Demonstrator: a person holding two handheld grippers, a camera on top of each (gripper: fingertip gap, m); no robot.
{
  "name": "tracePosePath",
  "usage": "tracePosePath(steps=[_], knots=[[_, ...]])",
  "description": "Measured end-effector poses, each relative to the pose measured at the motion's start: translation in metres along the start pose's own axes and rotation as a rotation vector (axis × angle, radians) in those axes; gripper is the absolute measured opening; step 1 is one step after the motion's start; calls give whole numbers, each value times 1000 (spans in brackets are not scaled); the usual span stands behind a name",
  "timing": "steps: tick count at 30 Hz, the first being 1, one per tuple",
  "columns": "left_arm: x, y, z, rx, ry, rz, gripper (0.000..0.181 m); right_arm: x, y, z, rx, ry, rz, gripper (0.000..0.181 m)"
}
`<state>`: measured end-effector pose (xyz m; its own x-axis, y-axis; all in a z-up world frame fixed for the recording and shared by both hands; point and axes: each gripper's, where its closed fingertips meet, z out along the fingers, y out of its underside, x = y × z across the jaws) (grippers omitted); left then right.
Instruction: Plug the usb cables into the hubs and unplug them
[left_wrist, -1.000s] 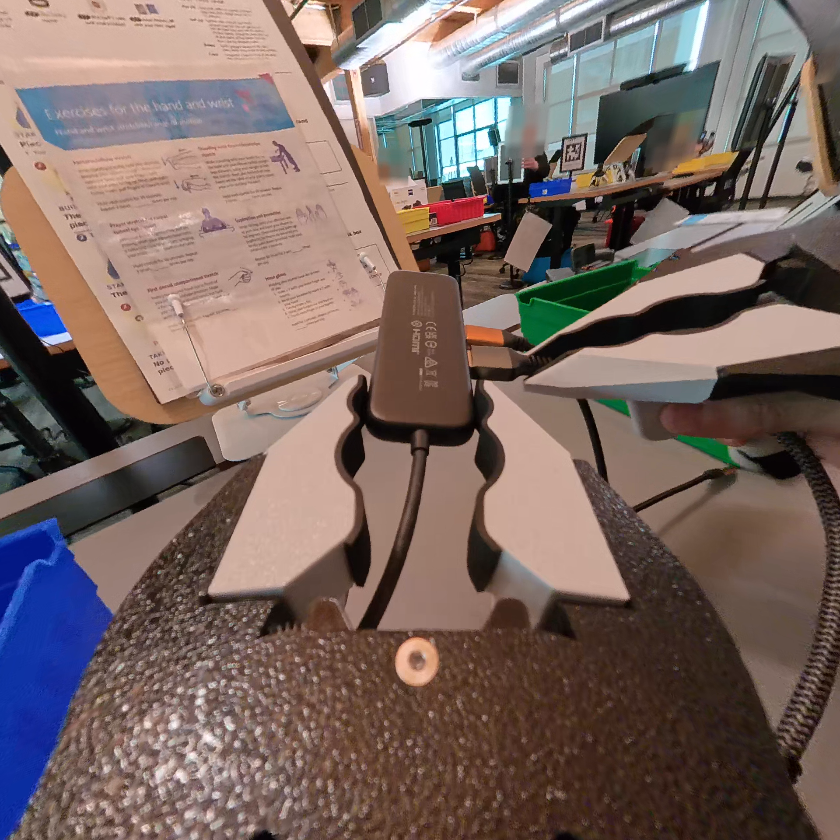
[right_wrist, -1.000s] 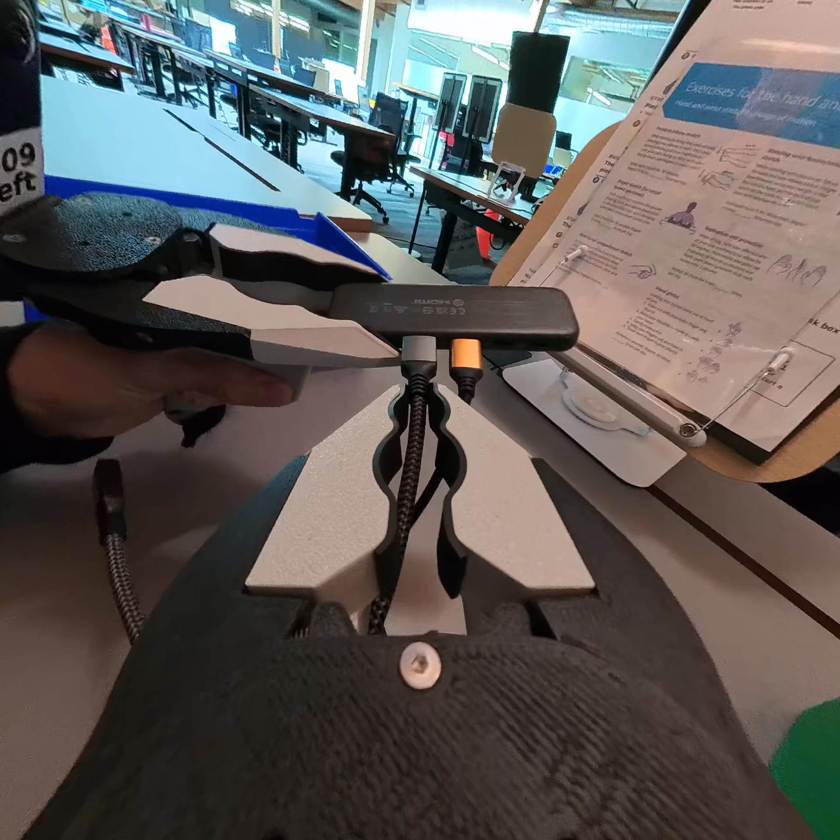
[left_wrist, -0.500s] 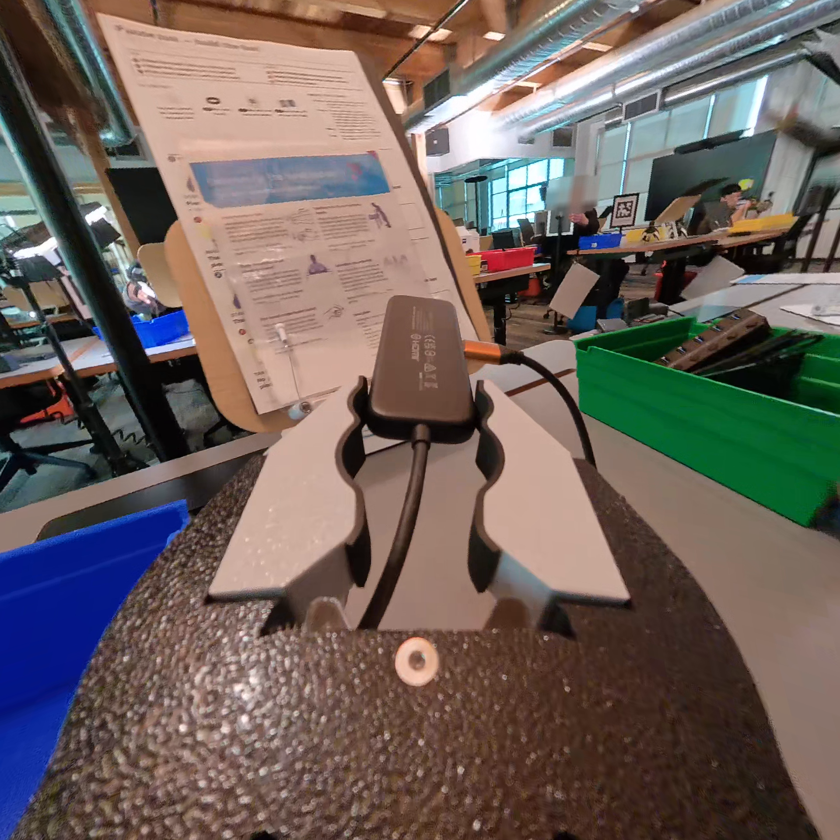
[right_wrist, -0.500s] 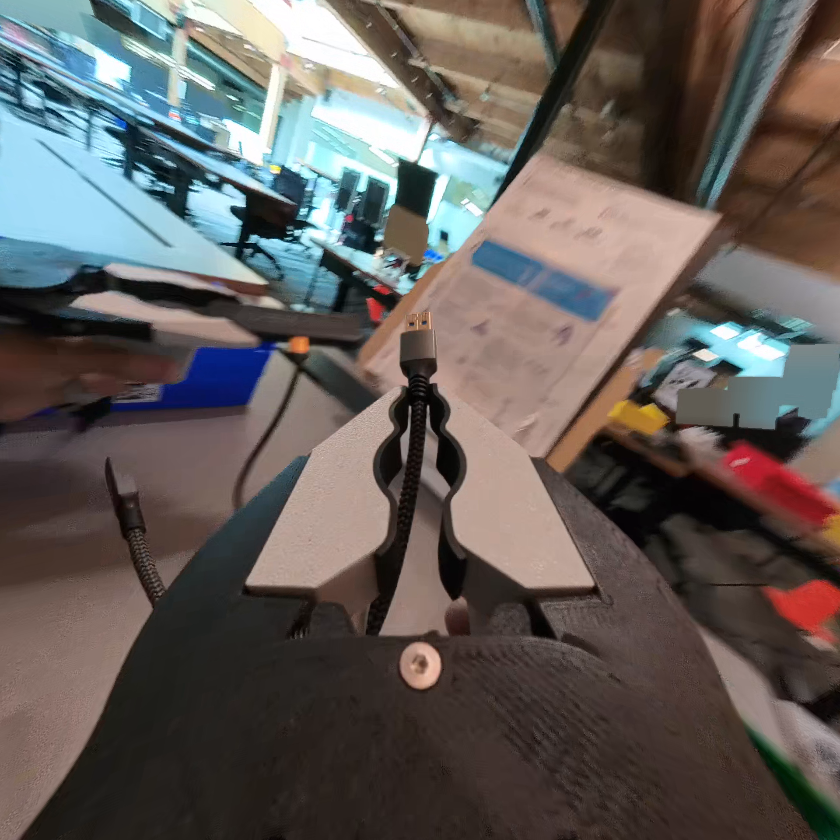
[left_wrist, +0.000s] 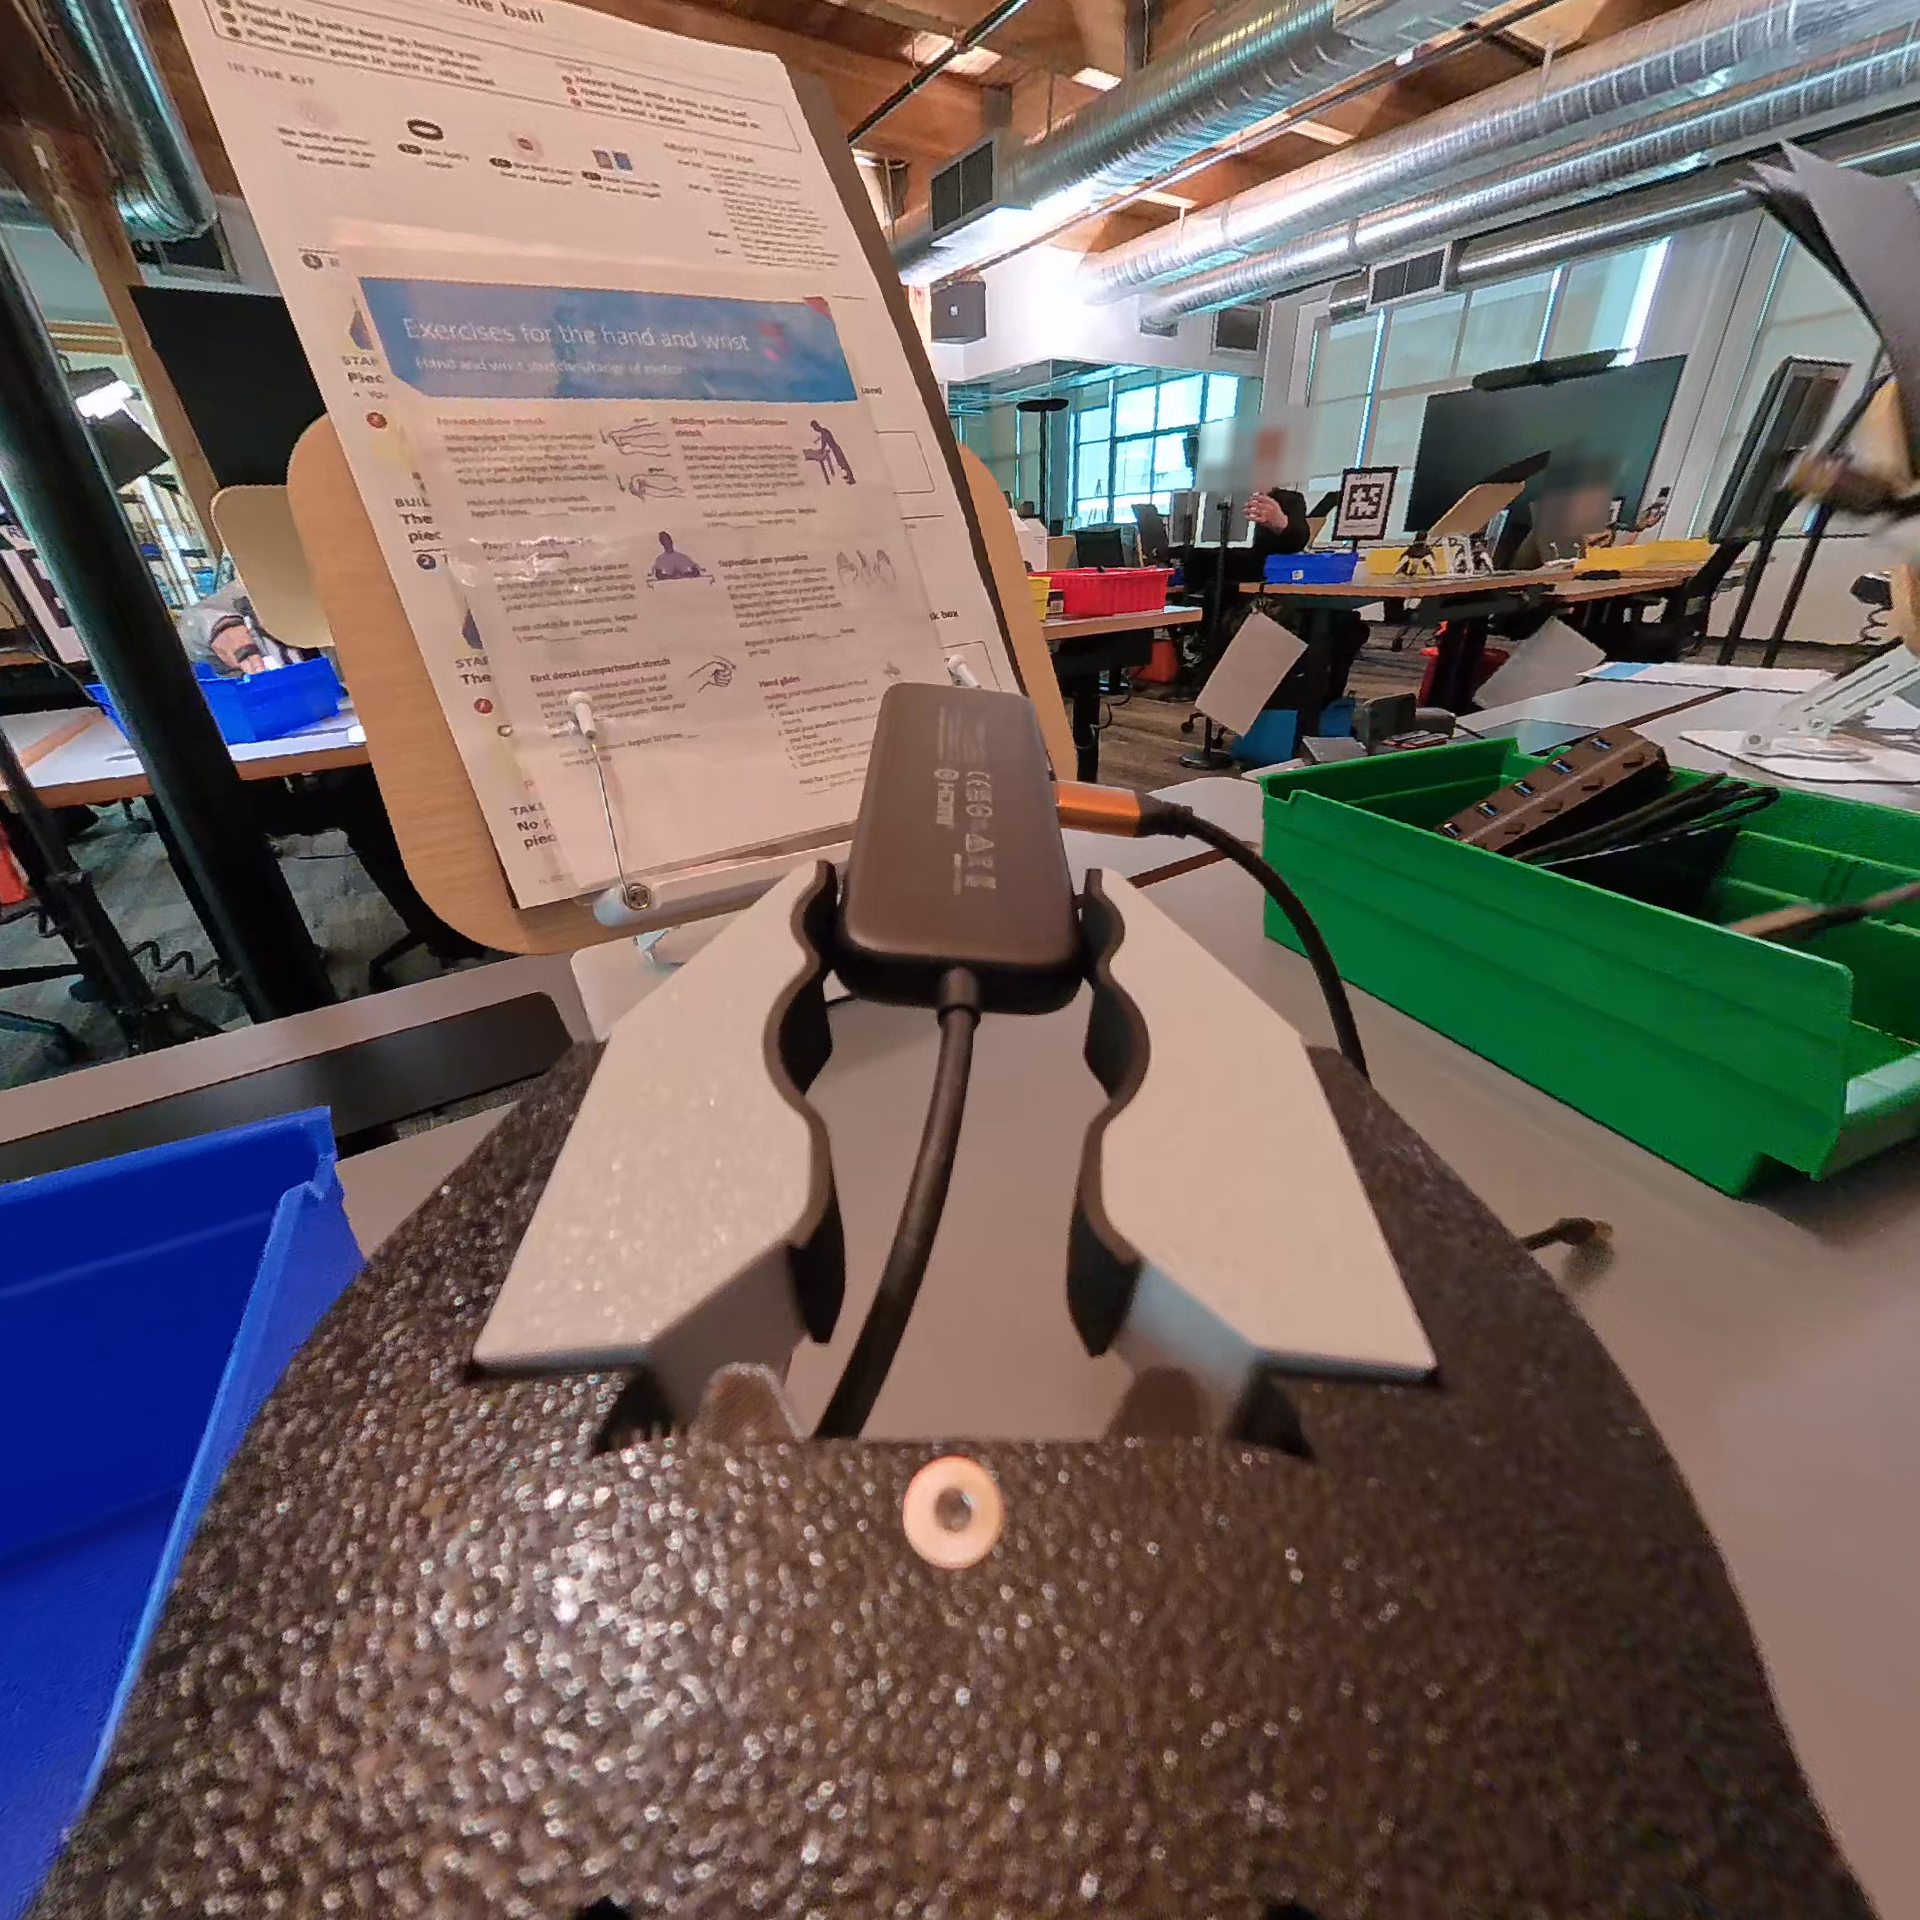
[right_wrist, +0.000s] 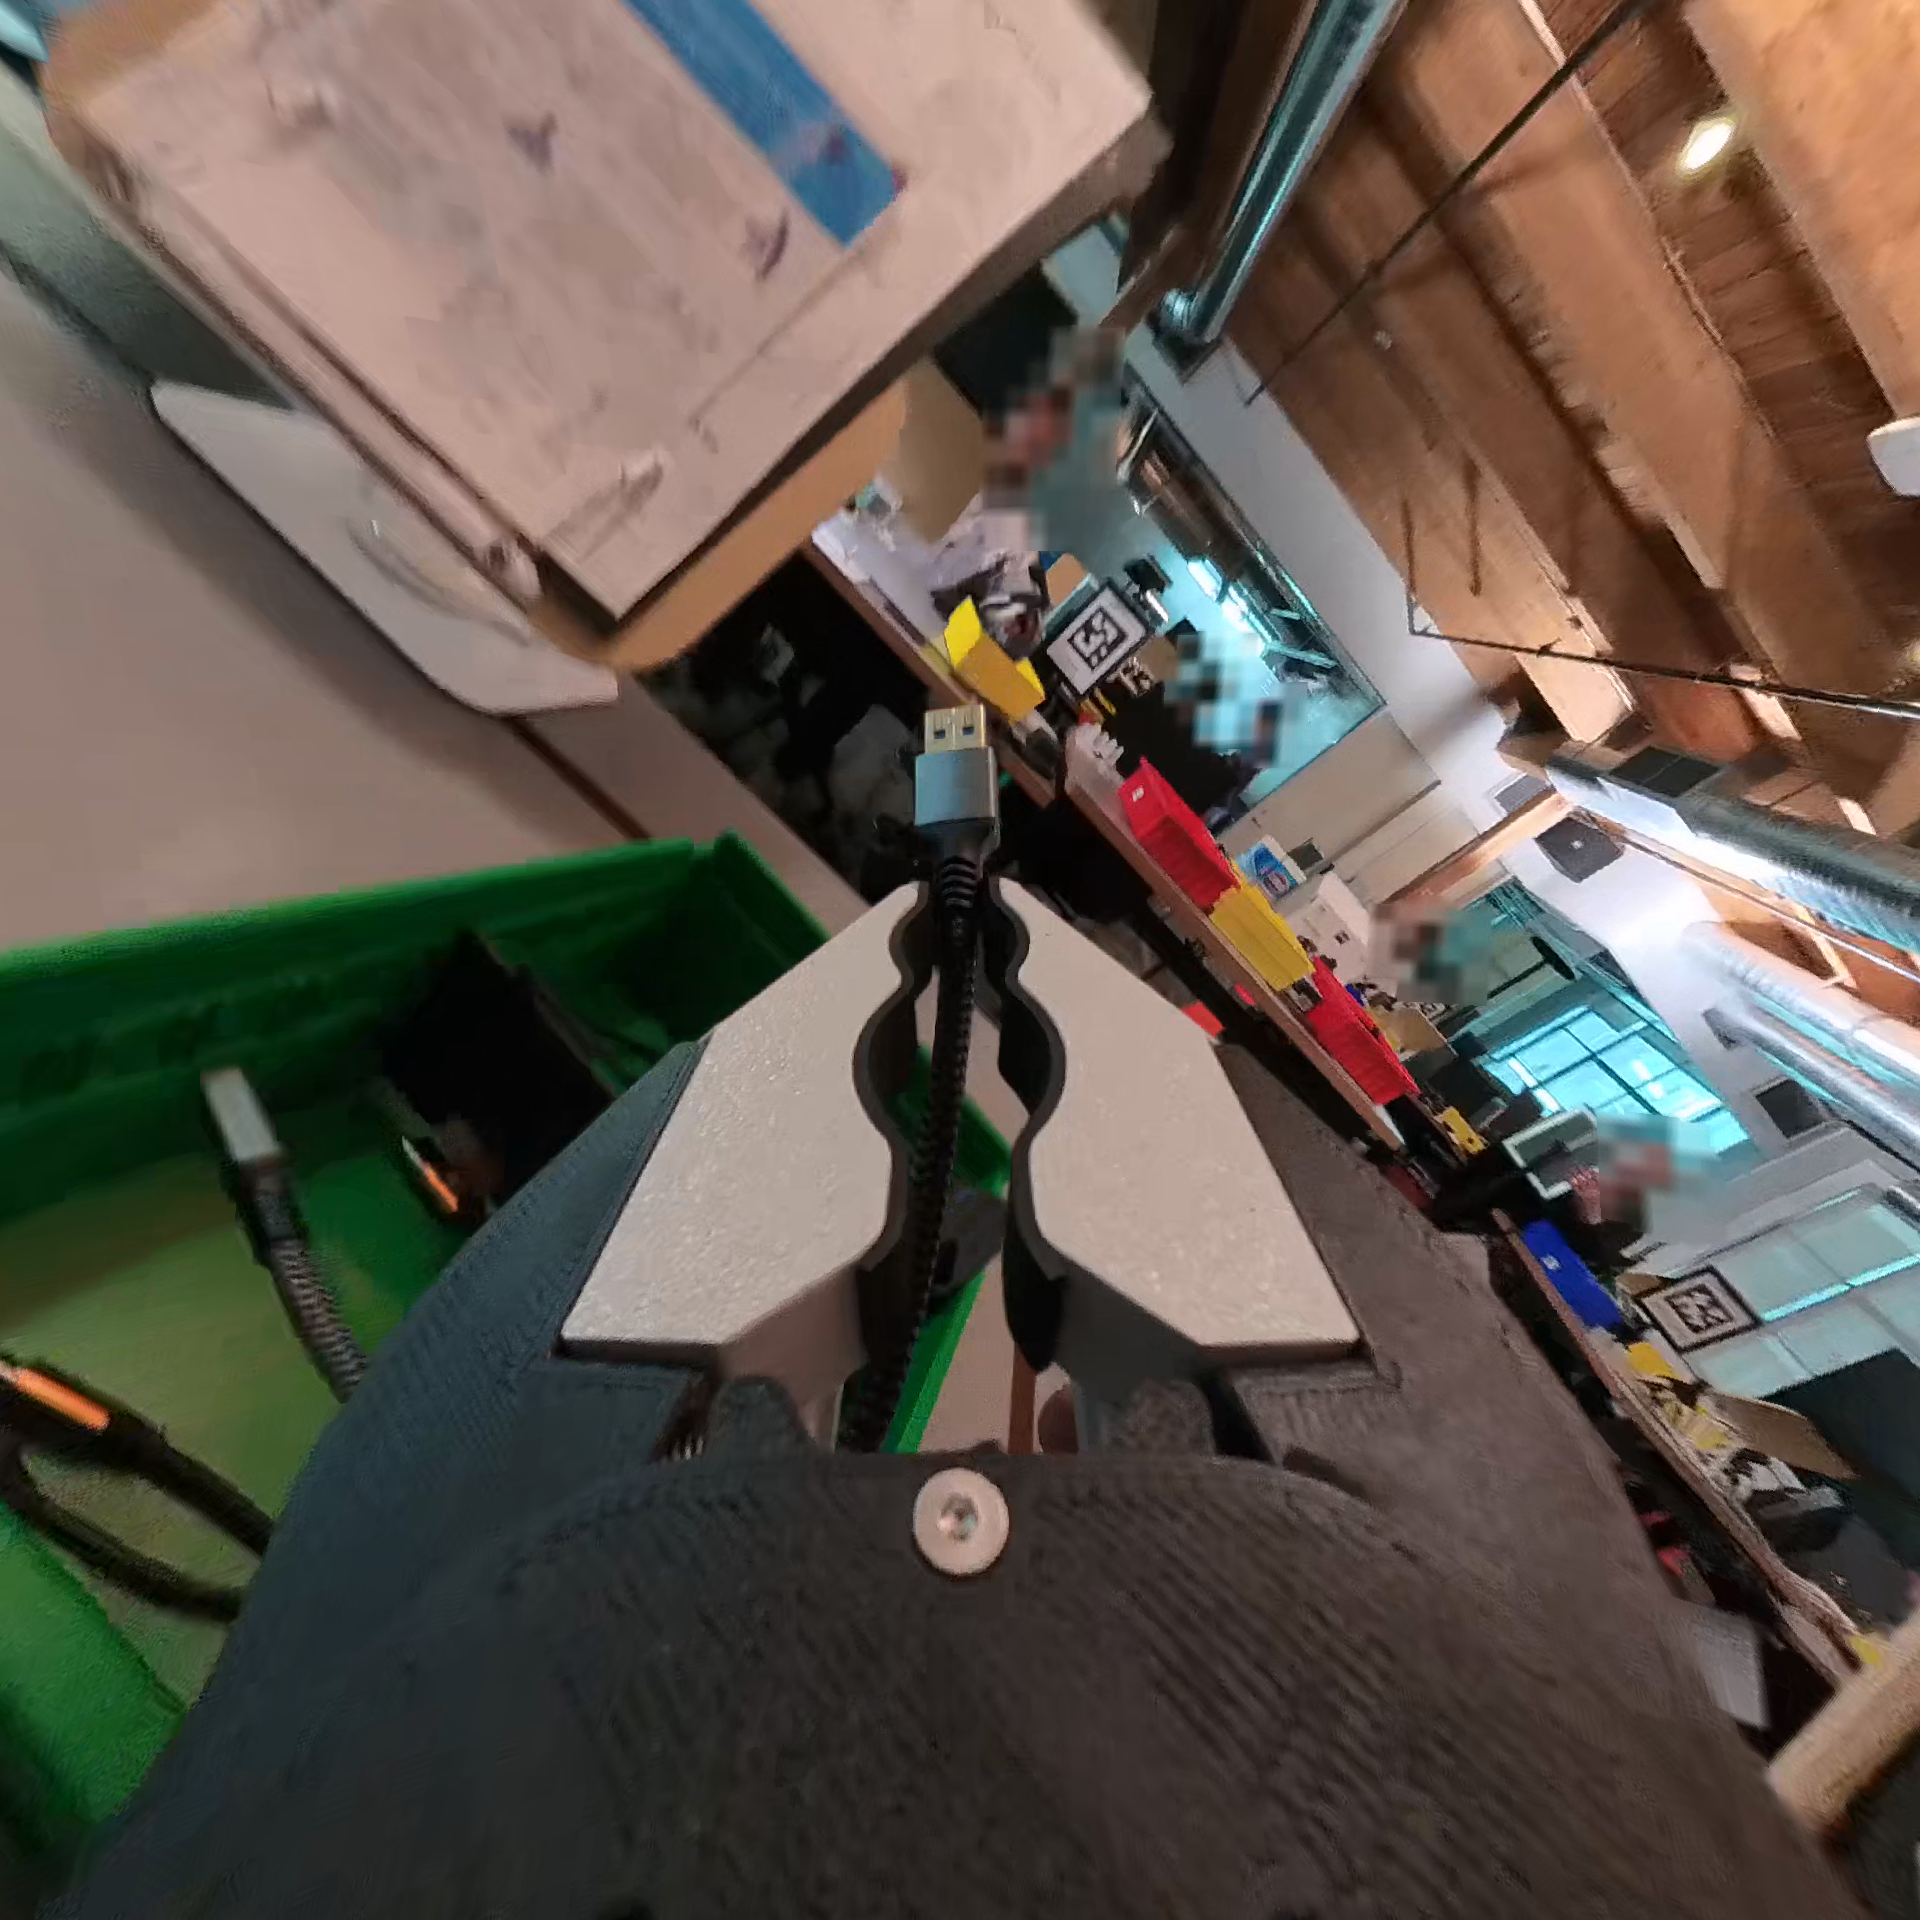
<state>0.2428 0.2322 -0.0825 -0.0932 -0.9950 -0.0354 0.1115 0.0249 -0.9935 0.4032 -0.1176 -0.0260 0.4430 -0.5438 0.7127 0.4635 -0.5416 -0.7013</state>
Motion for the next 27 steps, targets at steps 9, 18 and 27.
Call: tracePosePath(steps=[9,18,27], knots=[[5,6,3,-10,19,3,45,-96,70,1,-241,-454,-61,8],[6,10,4,-20,36,-21,45,-81,78,-3,-386,-429,10,42],[12,13,6,-27,78,-77,45,-113,-48,27,-5,-349,253,41]])
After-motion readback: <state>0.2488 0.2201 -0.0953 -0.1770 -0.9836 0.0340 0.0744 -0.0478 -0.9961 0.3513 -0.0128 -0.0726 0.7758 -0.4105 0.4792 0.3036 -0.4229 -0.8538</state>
